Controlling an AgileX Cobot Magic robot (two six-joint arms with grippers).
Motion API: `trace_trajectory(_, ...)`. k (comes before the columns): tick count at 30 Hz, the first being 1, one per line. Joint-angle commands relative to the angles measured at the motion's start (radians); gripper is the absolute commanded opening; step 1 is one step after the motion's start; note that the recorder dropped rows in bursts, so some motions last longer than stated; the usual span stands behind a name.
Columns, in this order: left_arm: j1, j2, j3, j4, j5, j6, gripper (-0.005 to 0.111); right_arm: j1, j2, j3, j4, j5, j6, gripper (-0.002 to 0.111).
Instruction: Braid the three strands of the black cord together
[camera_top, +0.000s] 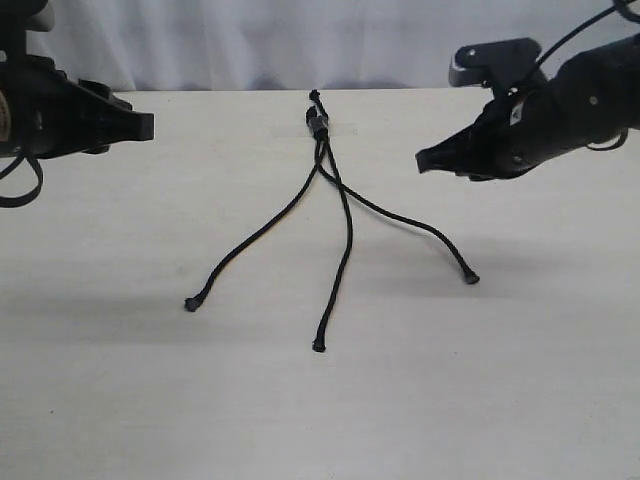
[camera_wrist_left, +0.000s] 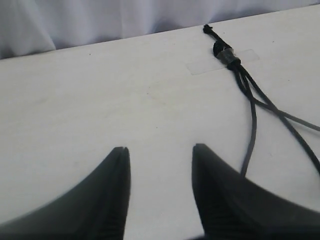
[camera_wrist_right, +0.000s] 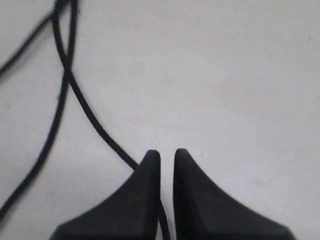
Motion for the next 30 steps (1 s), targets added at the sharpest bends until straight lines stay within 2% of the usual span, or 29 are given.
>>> trace_trajectory(1,-0.077,-0.005,0.01,-0.001,-0.064,0.0,0.039,-0.006,-0.155,0.123,0.0,-0.202,-0.006,0.004)
trace_trajectory(4,-0.163,0.011,0.01,0.003,-0.112,0.002,0.039,-0.016,-0.238,0.201,0.0,-0.295,-0.006,0.004)
trace_trajectory(8,-0.27,0.058,0.01,0.003,-0.153,0.002,0.039,-0.082,-0.285,0.255,-0.004,-0.314,-0.006,0.004)
trace_trajectory(12,-0.362,0.126,-0.015,0.003,-0.135,0.002,0.039,-0.153,-0.27,0.283,0.042,-0.311,-0.006,0.004)
trace_trajectory(16,-0.435,0.224,-0.055,0.003,-0.115,0.002,0.039,-0.166,-0.239,0.287,0.061,-0.317,-0.006,0.004)
trace_trajectory(20,-0.478,0.389,-0.132,0.003,-0.057,0.002,0.039,-0.166,-0.197,0.287,0.061,-0.339,-0.006,0.004)
trace_trajectory(25,-0.513,0.529,-0.19,-0.001,-0.055,0.002,0.039,-0.166,-0.191,0.287,0.061,-0.347,-0.006,0.004)
trace_trajectory(30,-0.537,0.612,-0.229,-0.003,-0.024,0.002,0.039,-0.166,-0.191,0.287,0.061,-0.35,-0.006,0.004)
